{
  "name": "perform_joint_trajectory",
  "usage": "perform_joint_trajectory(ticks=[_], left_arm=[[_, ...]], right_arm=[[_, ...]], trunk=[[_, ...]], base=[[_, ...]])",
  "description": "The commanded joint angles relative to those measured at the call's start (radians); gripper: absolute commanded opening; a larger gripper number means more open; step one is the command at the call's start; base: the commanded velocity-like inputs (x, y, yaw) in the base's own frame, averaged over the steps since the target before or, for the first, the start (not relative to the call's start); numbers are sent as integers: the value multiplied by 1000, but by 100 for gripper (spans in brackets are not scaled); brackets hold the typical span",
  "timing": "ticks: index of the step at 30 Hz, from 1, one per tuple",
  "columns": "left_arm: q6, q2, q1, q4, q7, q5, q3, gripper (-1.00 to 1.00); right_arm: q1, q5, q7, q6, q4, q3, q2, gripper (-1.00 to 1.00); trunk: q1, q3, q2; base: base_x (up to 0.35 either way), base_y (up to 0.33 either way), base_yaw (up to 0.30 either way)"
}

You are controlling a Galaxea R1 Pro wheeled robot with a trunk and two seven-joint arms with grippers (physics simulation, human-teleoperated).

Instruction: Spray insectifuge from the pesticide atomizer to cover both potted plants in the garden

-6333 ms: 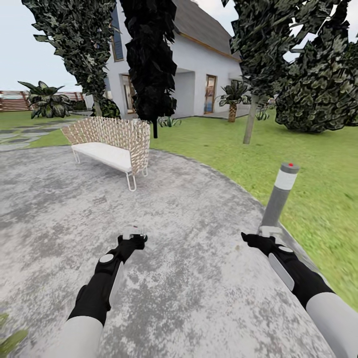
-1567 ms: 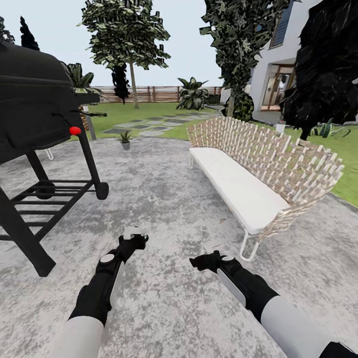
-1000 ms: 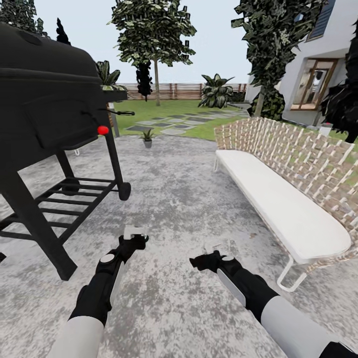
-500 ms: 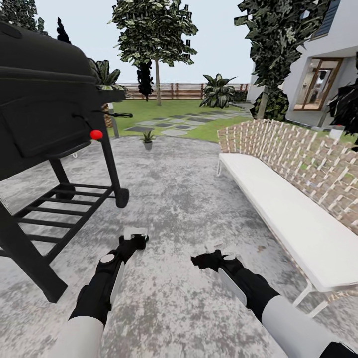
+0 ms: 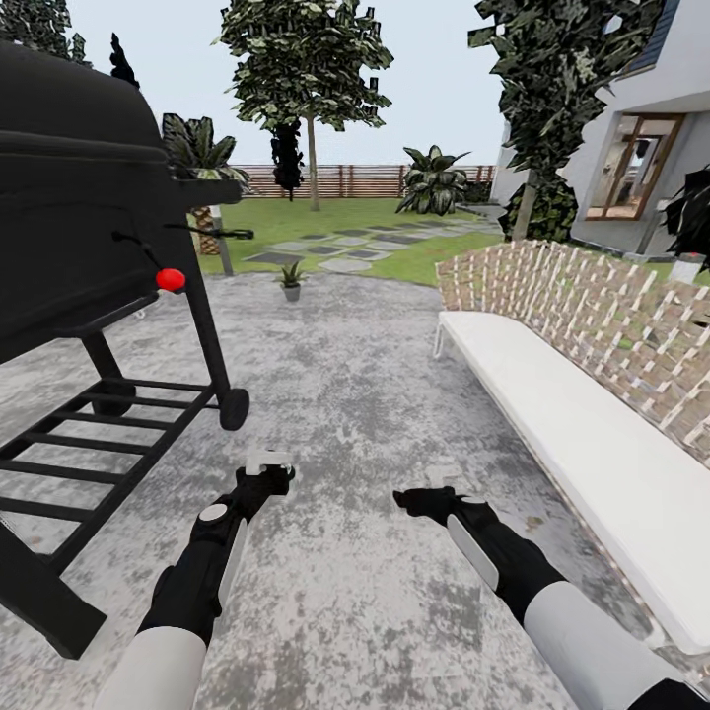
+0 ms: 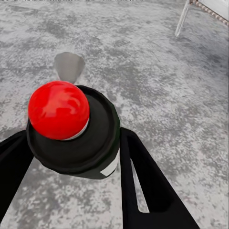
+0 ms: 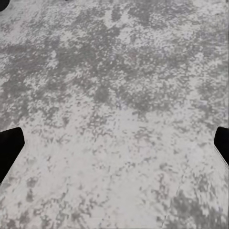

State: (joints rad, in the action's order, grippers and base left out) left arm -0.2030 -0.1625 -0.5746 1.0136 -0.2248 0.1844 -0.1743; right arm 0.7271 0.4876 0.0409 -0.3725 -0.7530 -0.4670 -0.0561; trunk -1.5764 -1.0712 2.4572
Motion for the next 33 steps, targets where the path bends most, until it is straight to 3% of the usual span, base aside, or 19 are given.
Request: perform_joint_trajectory(ticks=[1, 22, 24, 27, 33], left_arm=[[-4, -2, -1, 2, -9, 10, -5, -100], [-4, -6, -1, 2, -10, 10, -5, -100], [-4, -8, -1, 2, -10, 10, -5, -100], [-4, -12, -1, 2, -10, 10, -5, -100], [-4, -12, -1, -21, -10, 12, -4, -100]], right_arm=[[1, 6, 4, -3, -2, -6, -1, 100], [1, 5, 7, -17, -2, -1, -1, 100], [1, 5, 32, -17, -2, -1, -1, 100], [1, 6, 159, -17, -2, -1, -1, 100], [1, 8, 200, -17, -7, -9, -2, 100]], trunk=[[0, -1, 0], [0, -1, 0], [0, -1, 0], [0, -1, 0], [0, -1, 0]], base=[[339, 0, 0], [339, 0, 0], [339, 0, 0], [339, 0, 0], [339, 0, 0]])
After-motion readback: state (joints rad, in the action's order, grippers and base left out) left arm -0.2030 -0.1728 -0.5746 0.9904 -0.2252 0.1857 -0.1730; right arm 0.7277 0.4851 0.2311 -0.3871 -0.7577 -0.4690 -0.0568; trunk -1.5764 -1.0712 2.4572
